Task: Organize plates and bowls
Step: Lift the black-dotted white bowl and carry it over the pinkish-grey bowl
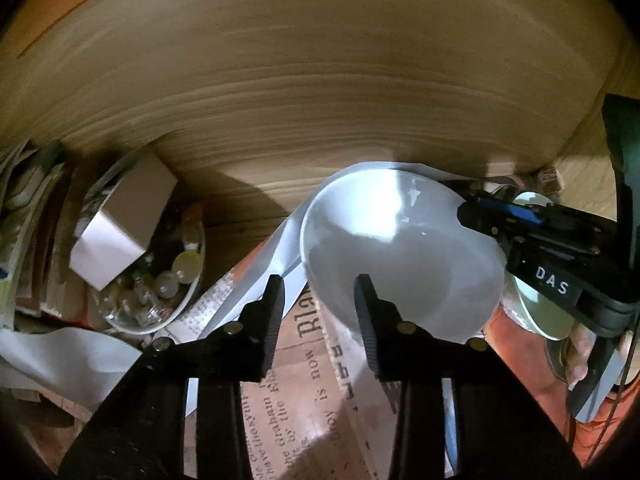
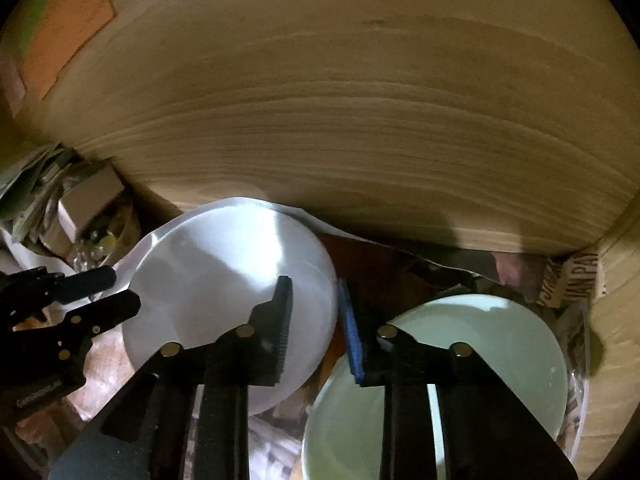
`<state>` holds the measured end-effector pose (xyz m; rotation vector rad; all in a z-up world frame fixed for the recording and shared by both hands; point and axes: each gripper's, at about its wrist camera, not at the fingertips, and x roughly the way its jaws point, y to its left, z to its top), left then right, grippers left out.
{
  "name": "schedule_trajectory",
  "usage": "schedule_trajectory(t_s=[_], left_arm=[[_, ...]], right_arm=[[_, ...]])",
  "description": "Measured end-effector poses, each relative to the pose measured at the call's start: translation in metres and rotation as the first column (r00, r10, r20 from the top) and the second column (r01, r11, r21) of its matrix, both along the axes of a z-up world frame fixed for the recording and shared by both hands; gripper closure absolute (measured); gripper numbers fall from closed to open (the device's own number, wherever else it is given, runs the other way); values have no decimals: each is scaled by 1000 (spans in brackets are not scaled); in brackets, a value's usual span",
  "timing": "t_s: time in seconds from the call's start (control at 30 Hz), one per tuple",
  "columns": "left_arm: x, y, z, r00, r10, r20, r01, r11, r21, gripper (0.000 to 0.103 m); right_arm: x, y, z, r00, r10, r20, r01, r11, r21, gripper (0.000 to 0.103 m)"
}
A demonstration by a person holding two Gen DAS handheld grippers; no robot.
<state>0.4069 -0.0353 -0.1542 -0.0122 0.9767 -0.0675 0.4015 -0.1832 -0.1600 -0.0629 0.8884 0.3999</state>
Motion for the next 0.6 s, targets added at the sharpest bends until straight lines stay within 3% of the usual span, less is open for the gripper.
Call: schedule_trajectory(t_s=[0.27, 0.47, 0.6], left_arm=[[8, -6, -8, 1000, -4, -24, 4, 1000, 0, 74], [17, 5, -20, 997, 0, -83, -6, 997, -77, 86], [16, 5, -19, 997, 0, -81, -5, 998, -62, 88]], right_arm=[[14, 5, -10, 999, 7, -50, -6, 1000, 8, 88], [11, 10, -13, 999, 11, -37, -12, 1000, -18, 88], [9, 17, -16, 1000, -2, -27, 2, 1000, -8, 92]])
